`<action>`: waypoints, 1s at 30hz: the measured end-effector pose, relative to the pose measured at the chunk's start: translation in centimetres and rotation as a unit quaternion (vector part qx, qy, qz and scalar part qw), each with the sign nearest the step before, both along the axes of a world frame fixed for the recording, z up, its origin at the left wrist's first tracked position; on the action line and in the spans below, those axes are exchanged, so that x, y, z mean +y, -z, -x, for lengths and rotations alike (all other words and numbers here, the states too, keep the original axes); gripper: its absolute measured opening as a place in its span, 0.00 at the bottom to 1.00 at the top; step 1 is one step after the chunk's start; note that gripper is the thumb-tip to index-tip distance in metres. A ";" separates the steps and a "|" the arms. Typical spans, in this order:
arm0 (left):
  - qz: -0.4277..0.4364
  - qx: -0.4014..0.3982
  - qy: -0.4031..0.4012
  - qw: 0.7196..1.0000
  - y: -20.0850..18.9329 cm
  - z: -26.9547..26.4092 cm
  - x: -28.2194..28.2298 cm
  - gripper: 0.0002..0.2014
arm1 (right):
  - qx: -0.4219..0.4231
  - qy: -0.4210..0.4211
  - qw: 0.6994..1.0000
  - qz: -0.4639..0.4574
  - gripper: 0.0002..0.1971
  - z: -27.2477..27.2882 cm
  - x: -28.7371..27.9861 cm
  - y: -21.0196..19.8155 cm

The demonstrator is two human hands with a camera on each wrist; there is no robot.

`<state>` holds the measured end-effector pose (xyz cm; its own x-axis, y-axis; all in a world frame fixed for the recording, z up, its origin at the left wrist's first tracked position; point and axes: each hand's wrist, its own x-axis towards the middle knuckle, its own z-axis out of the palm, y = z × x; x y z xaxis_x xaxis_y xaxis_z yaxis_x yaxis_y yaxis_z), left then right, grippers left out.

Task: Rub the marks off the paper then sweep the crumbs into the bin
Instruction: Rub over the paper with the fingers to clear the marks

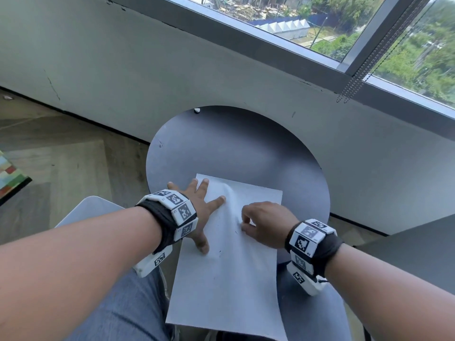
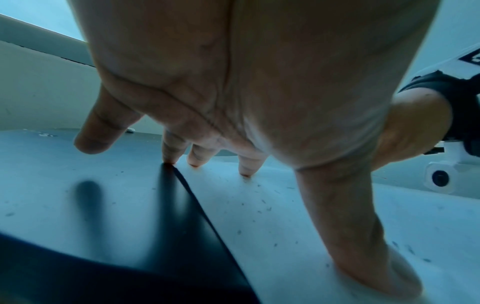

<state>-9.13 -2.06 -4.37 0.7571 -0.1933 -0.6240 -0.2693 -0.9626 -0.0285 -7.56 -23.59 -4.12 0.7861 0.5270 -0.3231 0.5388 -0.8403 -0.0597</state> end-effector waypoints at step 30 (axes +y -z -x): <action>0.088 -0.080 -0.013 0.993 1.2 -0.6 -7.0 0.57 | 0.003 0.153 0.988 -0.036 0.07 -2.9 -3.3 0.4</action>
